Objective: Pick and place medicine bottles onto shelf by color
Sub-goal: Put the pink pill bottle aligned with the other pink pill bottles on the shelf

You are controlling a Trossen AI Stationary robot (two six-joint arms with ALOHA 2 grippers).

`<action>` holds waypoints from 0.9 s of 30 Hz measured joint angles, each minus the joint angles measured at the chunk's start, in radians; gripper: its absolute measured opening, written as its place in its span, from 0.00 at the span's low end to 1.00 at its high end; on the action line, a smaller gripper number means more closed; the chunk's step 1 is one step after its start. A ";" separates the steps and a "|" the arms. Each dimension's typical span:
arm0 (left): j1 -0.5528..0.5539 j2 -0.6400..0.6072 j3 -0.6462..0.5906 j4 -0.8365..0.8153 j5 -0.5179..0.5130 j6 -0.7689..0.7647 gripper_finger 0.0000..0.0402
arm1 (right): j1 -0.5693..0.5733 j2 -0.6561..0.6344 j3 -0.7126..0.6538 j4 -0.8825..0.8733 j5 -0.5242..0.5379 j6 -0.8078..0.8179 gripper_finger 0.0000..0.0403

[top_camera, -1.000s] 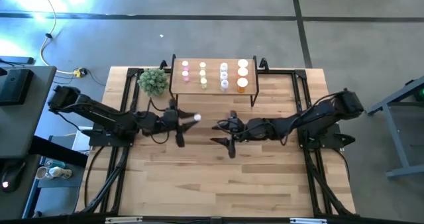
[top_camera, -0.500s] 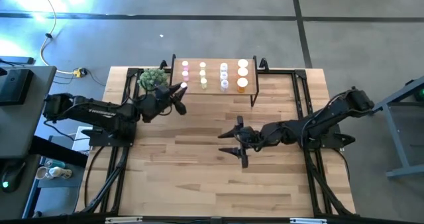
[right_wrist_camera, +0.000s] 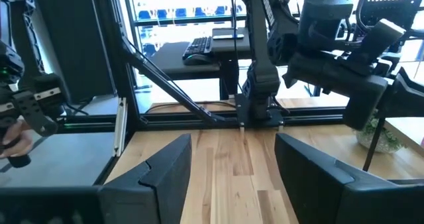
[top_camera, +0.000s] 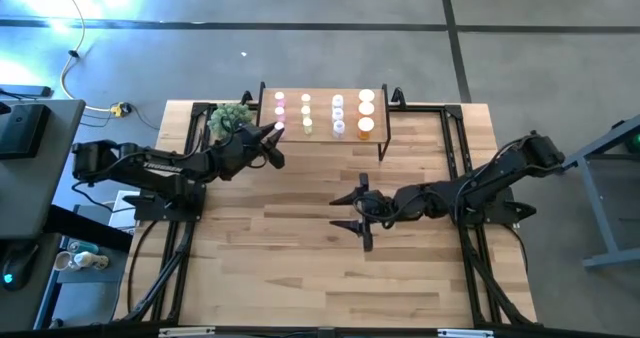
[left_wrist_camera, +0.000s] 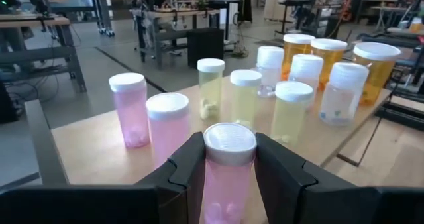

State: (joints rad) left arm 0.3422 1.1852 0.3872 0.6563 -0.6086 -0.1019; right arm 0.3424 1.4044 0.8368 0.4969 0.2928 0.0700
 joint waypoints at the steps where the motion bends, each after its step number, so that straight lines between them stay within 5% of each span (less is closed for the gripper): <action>1: 0.001 0.003 0.000 0.002 -0.006 0.000 0.26 | 0.000 0.000 0.000 0.000 0.000 0.000 0.52; 13: 0.015 0.003 0.001 0.002 -0.003 0.004 0.28 | 0.000 0.000 0.000 -0.002 0.000 0.000 0.52; 27: 0.032 0.004 0.000 -0.005 0.000 -0.008 0.41 | 0.000 0.000 0.000 -0.014 0.000 -0.003 0.52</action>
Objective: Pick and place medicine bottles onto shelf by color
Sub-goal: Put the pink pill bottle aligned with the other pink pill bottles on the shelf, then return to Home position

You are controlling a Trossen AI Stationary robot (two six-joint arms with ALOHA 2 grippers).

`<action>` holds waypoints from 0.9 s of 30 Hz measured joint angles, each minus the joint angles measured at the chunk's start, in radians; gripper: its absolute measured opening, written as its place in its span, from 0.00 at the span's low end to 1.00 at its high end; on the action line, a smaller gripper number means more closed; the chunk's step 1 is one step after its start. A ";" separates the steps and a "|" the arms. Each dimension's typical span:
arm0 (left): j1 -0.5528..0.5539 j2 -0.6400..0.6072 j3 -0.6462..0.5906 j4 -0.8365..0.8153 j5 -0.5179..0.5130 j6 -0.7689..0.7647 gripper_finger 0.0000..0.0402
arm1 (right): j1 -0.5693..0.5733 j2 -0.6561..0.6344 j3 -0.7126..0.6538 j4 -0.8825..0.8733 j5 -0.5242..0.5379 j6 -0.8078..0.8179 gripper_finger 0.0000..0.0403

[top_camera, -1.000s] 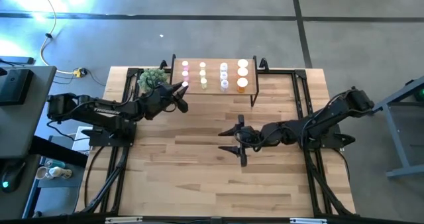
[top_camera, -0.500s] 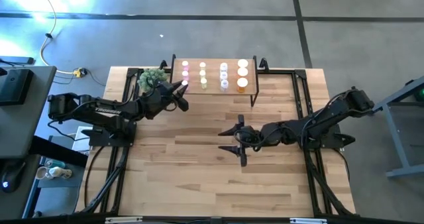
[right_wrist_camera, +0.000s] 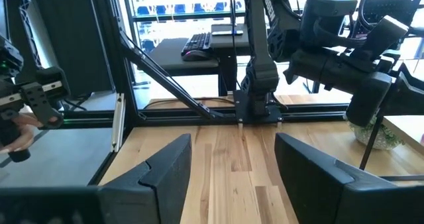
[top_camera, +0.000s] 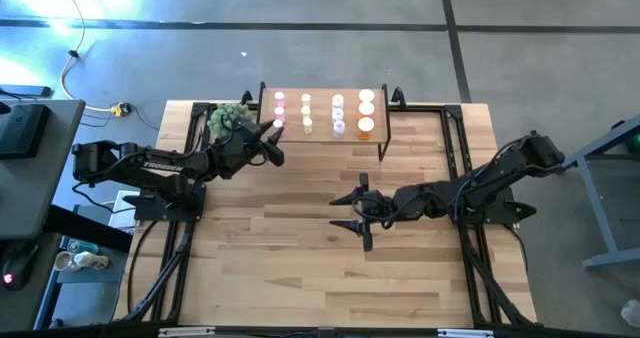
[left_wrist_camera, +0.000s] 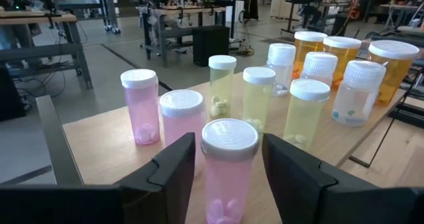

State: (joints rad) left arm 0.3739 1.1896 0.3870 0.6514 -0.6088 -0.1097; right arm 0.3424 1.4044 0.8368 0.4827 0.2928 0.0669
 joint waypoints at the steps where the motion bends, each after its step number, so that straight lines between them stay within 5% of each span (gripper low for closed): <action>1: 0.000 0.000 0.000 0.000 0.000 0.000 0.42 | 0.000 0.000 0.000 -0.001 0.000 0.001 0.52; 20: 0.000 -0.033 0.056 0.002 -0.061 0.016 0.54 | 0.000 0.000 0.000 -0.034 0.000 0.003 0.52; 27: -0.002 -0.135 0.056 0.002 0.007 -0.015 0.54 | 0.000 0.000 -0.001 -0.047 0.000 0.003 0.52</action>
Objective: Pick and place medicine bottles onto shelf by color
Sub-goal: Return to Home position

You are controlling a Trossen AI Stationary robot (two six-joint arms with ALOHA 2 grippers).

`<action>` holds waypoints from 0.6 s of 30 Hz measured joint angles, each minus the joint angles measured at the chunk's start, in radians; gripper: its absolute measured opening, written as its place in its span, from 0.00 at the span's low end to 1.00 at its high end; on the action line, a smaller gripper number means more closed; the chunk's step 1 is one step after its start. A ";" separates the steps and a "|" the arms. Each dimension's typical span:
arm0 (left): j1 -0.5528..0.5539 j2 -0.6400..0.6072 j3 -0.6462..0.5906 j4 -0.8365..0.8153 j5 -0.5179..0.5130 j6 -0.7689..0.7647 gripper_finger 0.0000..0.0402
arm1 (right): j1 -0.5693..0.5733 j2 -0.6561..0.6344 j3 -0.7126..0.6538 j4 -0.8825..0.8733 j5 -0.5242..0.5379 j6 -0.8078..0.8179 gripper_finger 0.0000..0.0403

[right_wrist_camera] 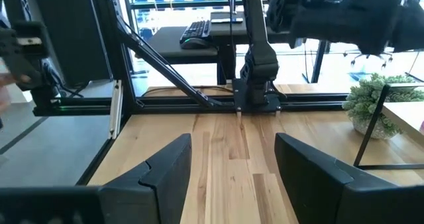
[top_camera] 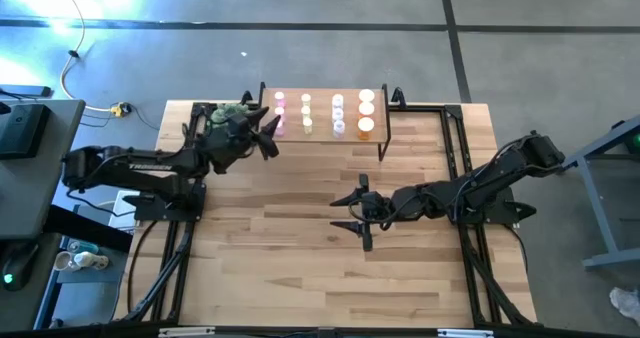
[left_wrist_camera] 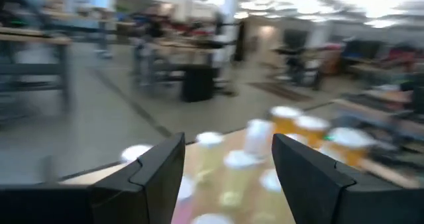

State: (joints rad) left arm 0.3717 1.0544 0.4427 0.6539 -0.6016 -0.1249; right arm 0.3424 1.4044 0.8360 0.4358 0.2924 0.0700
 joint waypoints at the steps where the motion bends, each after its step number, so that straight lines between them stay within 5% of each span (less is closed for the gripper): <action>1: 0.000 -0.018 0.000 -0.007 0.044 -0.003 0.54 | 0.000 0.000 0.000 0.000 0.000 -0.002 0.52; 10: -0.001 -0.230 0.000 -0.096 0.522 -0.043 0.54 | 0.001 -0.178 -0.001 -0.140 0.000 -0.102 0.52; 18: 0.000 -0.449 0.001 -0.164 0.591 -0.083 0.54 | 0.001 -0.462 -0.001 -0.344 0.000 -0.095 0.52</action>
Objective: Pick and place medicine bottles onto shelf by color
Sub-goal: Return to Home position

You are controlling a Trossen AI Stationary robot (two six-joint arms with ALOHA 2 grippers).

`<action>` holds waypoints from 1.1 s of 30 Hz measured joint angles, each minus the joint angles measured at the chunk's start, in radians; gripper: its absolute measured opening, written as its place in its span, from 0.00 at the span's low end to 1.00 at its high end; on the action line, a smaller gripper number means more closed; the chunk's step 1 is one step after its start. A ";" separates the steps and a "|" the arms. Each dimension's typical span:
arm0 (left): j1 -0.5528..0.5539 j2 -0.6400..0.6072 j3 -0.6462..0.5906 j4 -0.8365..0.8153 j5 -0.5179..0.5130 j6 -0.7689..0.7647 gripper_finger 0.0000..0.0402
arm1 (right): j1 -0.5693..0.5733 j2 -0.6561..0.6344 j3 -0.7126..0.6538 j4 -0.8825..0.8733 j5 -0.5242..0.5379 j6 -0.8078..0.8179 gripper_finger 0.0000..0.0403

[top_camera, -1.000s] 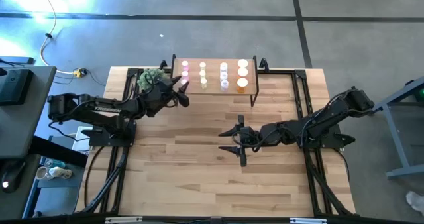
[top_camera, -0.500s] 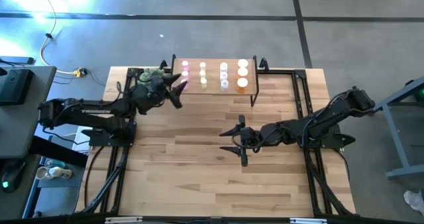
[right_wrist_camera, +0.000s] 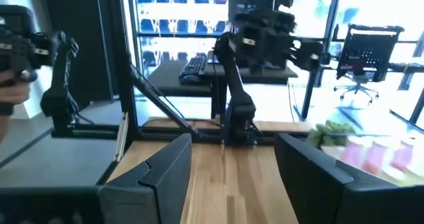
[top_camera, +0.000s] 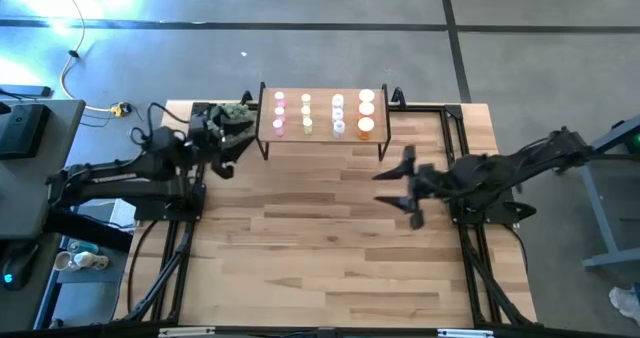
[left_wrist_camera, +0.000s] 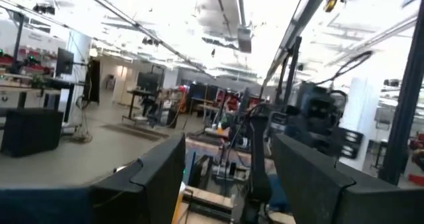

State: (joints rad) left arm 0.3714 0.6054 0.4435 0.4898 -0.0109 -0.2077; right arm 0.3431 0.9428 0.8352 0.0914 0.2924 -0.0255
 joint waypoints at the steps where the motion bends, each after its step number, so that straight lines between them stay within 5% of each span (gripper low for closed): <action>1: 0.000 -0.029 0.000 -0.033 0.000 0.000 0.54 | 0.000 -0.036 0.000 -0.043 0.000 0.003 0.52; 8: 0.000 -0.204 -0.052 -0.277 -0.001 0.024 0.54 | 0.004 -0.155 -0.002 -0.234 0.001 0.017 0.52; 18: 0.000 -0.406 -0.261 -0.274 0.007 -0.006 0.54 | 0.026 -0.271 -0.242 -0.051 0.057 -0.020 0.52; 27: 0.000 -0.509 -0.288 -0.499 -0.012 0.078 0.54 | 0.026 -0.543 -0.537 0.039 0.168 0.027 0.52; 33: 0.000 -0.568 -0.384 -0.429 -0.092 0.099 0.54 | 0.026 -0.713 -0.643 0.037 0.225 -0.004 0.52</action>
State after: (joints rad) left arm 0.3717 0.0370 0.0599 0.0612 -0.1032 -0.1084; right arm 0.3695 0.2300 0.1921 0.1285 0.5172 -0.0295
